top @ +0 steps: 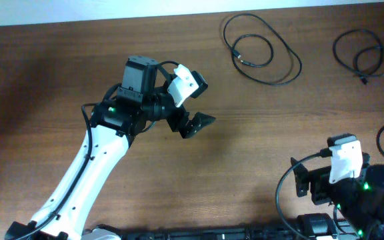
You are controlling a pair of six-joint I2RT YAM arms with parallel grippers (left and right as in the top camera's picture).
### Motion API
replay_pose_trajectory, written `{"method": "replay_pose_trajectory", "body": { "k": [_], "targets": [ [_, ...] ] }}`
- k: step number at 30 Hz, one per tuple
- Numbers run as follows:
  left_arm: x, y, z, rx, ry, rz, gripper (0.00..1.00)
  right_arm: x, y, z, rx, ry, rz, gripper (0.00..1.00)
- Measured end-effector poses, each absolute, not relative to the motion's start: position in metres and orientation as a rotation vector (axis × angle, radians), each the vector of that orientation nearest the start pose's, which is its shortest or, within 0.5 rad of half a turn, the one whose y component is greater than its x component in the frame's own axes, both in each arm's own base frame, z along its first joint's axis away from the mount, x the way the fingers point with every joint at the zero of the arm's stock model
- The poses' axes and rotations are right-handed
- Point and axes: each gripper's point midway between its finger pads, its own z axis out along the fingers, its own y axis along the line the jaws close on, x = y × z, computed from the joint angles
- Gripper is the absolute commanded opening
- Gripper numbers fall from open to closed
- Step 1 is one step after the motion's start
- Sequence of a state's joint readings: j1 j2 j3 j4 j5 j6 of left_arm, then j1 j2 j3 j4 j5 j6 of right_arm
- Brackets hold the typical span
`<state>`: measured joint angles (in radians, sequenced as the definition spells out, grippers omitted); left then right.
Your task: Untangle cables
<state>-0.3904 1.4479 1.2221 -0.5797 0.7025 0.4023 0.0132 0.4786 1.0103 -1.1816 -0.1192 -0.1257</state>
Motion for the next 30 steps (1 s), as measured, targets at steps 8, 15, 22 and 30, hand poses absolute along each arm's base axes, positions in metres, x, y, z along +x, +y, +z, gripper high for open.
{"method": "replay_pose_trajectory", "body": {
  "k": [8, 15, 22, 30],
  "targets": [
    [0.311, -0.248, 0.231, 1.177, 1.95, -0.821, 0.99, 0.117, 0.022, 0.291, -0.214, 1.959, 0.043, 0.99],
    [0.311, -0.248, 0.231, 1.177, 1.951, -0.82, 0.99, 0.087, 0.021, 0.303, -0.209, 1.801, 0.027, 0.99],
    [0.311, -0.248, 0.231, 1.177, 1.951, -0.82, 0.99, 0.093, 0.021, 0.322, -0.205, 1.678, 0.015, 0.99],
    [0.311, -0.248, 0.231, 1.177, 1.951, -0.821, 0.99, 0.186, 0.016, 0.271, -0.175, 1.624, -0.015, 0.98]
  ]
}}
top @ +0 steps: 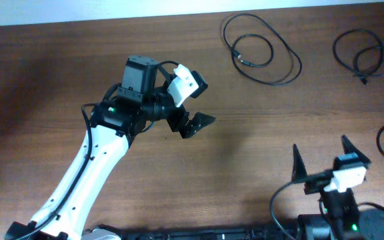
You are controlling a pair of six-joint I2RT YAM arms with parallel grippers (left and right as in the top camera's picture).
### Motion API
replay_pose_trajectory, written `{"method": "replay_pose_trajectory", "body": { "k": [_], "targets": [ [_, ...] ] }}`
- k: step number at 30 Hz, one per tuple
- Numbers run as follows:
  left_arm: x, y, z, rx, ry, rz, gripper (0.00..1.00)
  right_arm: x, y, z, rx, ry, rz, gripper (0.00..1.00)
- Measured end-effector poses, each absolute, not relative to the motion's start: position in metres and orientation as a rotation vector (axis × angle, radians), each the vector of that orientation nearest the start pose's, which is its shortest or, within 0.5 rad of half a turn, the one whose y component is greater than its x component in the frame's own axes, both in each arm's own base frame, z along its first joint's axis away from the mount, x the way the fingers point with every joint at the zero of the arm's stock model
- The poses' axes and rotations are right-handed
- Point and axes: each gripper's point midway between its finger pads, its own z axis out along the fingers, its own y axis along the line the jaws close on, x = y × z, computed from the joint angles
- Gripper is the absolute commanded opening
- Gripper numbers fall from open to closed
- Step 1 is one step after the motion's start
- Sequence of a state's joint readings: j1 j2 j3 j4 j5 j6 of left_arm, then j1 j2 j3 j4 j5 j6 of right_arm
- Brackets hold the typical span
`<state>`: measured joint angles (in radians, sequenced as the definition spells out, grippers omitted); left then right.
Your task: Untangle cables
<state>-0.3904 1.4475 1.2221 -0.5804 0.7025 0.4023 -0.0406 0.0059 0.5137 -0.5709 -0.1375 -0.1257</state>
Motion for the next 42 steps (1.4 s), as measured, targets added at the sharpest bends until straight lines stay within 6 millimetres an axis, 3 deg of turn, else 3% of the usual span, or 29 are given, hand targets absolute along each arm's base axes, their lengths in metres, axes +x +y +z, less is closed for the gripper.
{"method": "replay_pose_trajectory", "body": {
  "k": [2, 5, 6, 8, 13, 21, 42],
  "targets": [
    [0.311, -0.248, 0.231, 1.177, 1.951, -0.82, 0.99, 0.203, 0.016, 0.244, -0.177, 1.646, -0.011, 0.99],
    [0.311, -0.248, 0.231, 1.177, 1.951, -0.82, 0.99, 0.223, 0.015, 0.227, -0.177, 1.593, -0.017, 0.99],
    [0.311, -0.248, 0.231, 1.177, 1.95, -0.82, 0.99, 0.231, 0.015, 0.208, -0.177, 1.6, -0.015, 0.99],
    [0.311, -0.248, 0.231, 1.177, 1.95, -0.82, 0.99, 0.237, 0.014, 0.195, -0.177, 1.595, -0.016, 0.99],
    [0.311, -0.248, 0.231, 1.177, 1.95, -0.82, 0.99, 0.241, 0.012, 0.202, -0.188, 1.51, -0.021, 0.99],
    [0.311, -0.248, 0.231, 1.177, 1.95, -0.82, 0.99, 0.244, 0.018, 0.166, -0.212, 1.597, 0.025, 0.99],
    [0.311, -0.248, 0.231, 1.177, 1.951, -0.82, 0.99, 0.244, 0.017, 0.165, -0.211, 1.602, 0.025, 0.98]
  ]
}}
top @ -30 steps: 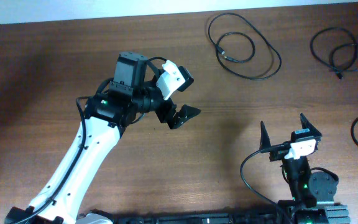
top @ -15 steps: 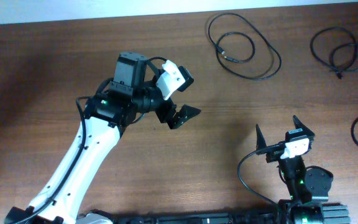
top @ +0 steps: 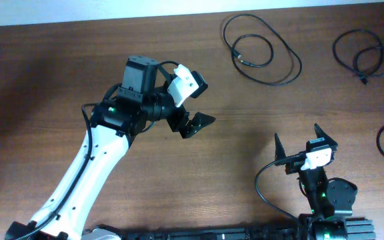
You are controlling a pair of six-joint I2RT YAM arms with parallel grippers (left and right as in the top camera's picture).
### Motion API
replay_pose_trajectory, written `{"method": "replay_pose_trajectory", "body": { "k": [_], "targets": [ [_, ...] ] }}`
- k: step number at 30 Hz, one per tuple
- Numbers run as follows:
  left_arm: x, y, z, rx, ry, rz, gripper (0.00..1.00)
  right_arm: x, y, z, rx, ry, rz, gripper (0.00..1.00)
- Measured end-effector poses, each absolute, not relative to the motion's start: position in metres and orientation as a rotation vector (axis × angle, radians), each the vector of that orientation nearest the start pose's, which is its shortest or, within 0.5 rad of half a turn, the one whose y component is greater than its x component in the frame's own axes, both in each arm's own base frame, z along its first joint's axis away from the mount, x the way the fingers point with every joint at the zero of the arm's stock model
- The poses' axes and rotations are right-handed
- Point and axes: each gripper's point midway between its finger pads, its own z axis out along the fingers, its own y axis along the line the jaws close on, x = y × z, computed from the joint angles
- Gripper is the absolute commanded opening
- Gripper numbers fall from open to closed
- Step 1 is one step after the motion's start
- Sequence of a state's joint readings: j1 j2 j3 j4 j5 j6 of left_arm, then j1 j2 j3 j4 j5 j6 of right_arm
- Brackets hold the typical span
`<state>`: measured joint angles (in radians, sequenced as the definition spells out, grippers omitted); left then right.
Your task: Untangle cables
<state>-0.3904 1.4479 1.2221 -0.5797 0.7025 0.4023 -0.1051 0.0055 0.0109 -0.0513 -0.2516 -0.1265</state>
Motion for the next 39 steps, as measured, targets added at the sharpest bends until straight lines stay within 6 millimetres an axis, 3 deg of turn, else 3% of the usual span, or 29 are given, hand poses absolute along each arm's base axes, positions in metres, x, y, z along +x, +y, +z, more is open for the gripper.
{"method": "replay_pose_trajectory", "body": {
  "k": [7, 10, 12, 13, 16, 18, 20, 21, 23, 25, 28, 30, 33, 39],
  "targets": [
    [0.319, -0.245, 0.231, 1.163, 1.952, -0.762, 0.99, 0.244, 0.017, 0.165, -0.21, 1.602, 0.025, 0.99],
    [0.347, -0.215, 0.222, 1.068, 2.035, -0.531, 0.99, 0.244, 0.017, 0.165, -0.21, 1.602, 0.025, 0.99],
    [0.36, -0.19, 0.238, 0.988, 2.015, -0.448, 0.99, 0.244, 0.017, 0.165, -0.21, 1.602, 0.025, 0.99],
    [0.36, -0.169, 0.259, 0.927, 1.987, -0.398, 0.99, 0.244, 0.017, 0.165, -0.21, 1.602, 0.025, 0.99],
    [0.334, -0.126, 0.313, 0.816, 1.906, -0.3, 0.99, 0.244, 0.017, 0.165, -0.208, 1.604, 0.024, 0.99],
    [0.289, -0.091, 0.359, 0.718, 1.82, -0.186, 0.99, 0.244, 0.017, 0.164, -0.208, 1.606, 0.024, 0.99],
    [0.241, -0.057, 0.378, 0.597, 1.806, -0.015, 0.99, 0.244, 0.016, 0.164, -0.207, 1.608, 0.023, 0.99],
    [0.229, -0.051, 0.382, 0.578, 1.794, 0.015, 0.99, 0.244, 0.016, 0.164, -0.207, 1.606, 0.021, 0.99],
    [0.192, -0.042, 0.381, 0.547, 1.788, 0.063, 0.99, 0.244, 0.016, 0.164, -0.206, 1.609, 0.022, 0.99],
    [0.172, -0.039, 0.377, 0.538, 1.793, 0.075, 0.99, 0.244, 0.016, 0.164, -0.206, 1.608, 0.023, 0.99],
    [0.144, -0.037, 0.348, 0.549, 1.897, 0.06, 0.99, 0.244, 0.016, 0.164, -0.206, 1.607, 0.022, 0.99],
    [0.109, -0.034, 0.315, 0.562, 2.01, 0.038, 0.99, 0.245, 0.016, 0.164, -0.206, 1.609, 0.022, 0.99],
    [0.063, -0.032, 0.285, 0.57, 2.069, 0.024, 0.99, 0.244, 0.016, 0.164, -0.206, 1.608, 0.022, 0.99],
    [0.023, -0.031, 0.29, 0.528, 1.855, 0.082, 0.99, 0.244, 0.016, 0.164, -0.207, 1.608, 0.022, 0.99]
  ]
}}
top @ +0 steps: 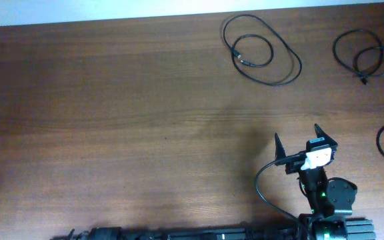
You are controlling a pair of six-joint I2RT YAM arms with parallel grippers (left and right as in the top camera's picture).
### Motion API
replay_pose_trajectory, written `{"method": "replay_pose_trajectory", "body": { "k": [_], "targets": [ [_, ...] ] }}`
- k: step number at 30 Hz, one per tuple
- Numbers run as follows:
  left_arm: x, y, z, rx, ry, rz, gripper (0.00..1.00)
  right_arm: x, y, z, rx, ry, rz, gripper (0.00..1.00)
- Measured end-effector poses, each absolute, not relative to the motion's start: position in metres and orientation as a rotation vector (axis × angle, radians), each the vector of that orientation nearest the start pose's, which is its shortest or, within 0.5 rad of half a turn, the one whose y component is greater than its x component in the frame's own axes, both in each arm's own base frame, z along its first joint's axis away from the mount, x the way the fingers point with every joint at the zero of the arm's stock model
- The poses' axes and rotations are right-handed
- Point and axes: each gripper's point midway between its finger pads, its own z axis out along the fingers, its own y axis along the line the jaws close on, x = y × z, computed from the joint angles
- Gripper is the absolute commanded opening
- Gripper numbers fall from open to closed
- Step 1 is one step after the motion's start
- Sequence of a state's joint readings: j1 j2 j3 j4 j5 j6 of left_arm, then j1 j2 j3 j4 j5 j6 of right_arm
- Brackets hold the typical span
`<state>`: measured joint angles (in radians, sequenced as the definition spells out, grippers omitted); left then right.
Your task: Untangle cables
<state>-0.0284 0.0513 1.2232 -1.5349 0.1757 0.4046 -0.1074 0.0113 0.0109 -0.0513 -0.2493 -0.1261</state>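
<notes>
Three black cables lie on the brown table. One looped cable (262, 49) rests at the top centre-right, another coiled cable (368, 57) at the top right, and a third cable shows partly at the right edge. My right gripper (297, 143) stands open near the bottom right, its two fingers spread and empty, well below the top cables. My left gripper and arm are out of view.
The table's far edge runs along the top of the view against a white strip (79, 10). The right arm's base (329, 200) and its own black cable sit at the bottom edge.
The left arm, which stood open over the table's middle left, has left the view entirely. The right gripper stays open in the same place.
The left gripper held still, open, over the middle left through all earlier moments. The right arm was folded at the bottom right corner, then stood lower centre-right with fingers spread, then shifted slightly left. Now only the right arm shows.
</notes>
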Motion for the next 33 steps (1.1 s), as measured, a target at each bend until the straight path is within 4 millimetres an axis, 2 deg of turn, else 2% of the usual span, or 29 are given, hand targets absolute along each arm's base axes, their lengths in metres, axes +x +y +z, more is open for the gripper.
{"method": "replay_pose_trajectory", "body": {
  "k": [3, 9, 10, 13, 15, 16, 17, 19, 21, 23, 25, 27, 29, 32, 33],
  "targets": [
    [0.017, -0.03, 0.29, 0.487, 1.832, 0.116, 0.99, 0.244, 0.016, 0.164, -0.206, 1.608, 0.022, 0.99],
    [0.016, -0.031, 0.289, 0.512, 1.825, 0.096, 0.99, 0.244, 0.016, 0.164, -0.206, 1.608, 0.022, 0.99],
    [0.018, -0.031, 0.293, 0.51, 1.809, 0.099, 0.99, 0.244, 0.016, 0.164, -0.207, 1.608, 0.022, 0.99],
    [0.026, -0.034, 0.324, 0.503, 1.676, 0.113, 0.99, 0.244, 0.016, 0.164, -0.206, 1.608, 0.023, 0.99],
    [0.037, -0.036, 0.34, 0.501, 1.596, 0.12, 0.99, 0.244, 0.016, 0.164, -0.206, 1.608, 0.022, 0.99],
    [0.049, -0.037, 0.349, 0.489, 1.55, 0.121, 0.99, 0.244, 0.016, 0.164, -0.206, 1.608, 0.022, 0.99],
    [0.073, -0.037, 0.339, 0.46, 1.581, 0.085, 0.99, 0.244, 0.016, 0.164, -0.206, 1.608, 0.023, 0.99],
    [0.103, -0.038, 0.343, 0.389, 1.532, 0.033, 0.99, 0.244, 0.016, 0.164, -0.206, 1.607, 0.022, 0.99],
    [0.133, -0.038, 0.331, 0.347, 1.523, -0.005, 0.99, 0.244, 0.016, 0.164, -0.206, 1.608, 0.022, 0.99],
    [0.162, -0.035, 0.305, 0.249, 1.565, -0.071, 0.99, 0.244, 0.016, 0.164, -0.206, 1.608, 0.022, 0.99],
    [0.183, -0.026, 0.288, 0.154, 1.573, -0.086, 0.99, 0.244, 0.016, 0.164, -0.206, 1.608, 0.022, 0.99],
    [0.202, -0.021, 0.258, 0.102, 1.609, -0.085, 0.99, 0.244, 0.016, 0.164, -0.206, 1.608, 0.023, 0.99],
    [0.215, -0.02, 0.247, 0.088, 1.573, -0.085, 0.99, 0.244, 0.016, 0.164, -0.206, 1.608, 0.022, 0.99],
    [0.238, -0.019, 0.191, 0.079, 1.615, -0.089, 0.99, 0.244, 0.016, 0.164, -0.206, 1.607, 0.023, 0.99],
    [0.242, -0.019, 0.185, 0.078, 1.593, -0.087, 0.99, 0.244, 0.016, 0.164, -0.206, 1.607, 0.022, 0.99]
  ]
}}
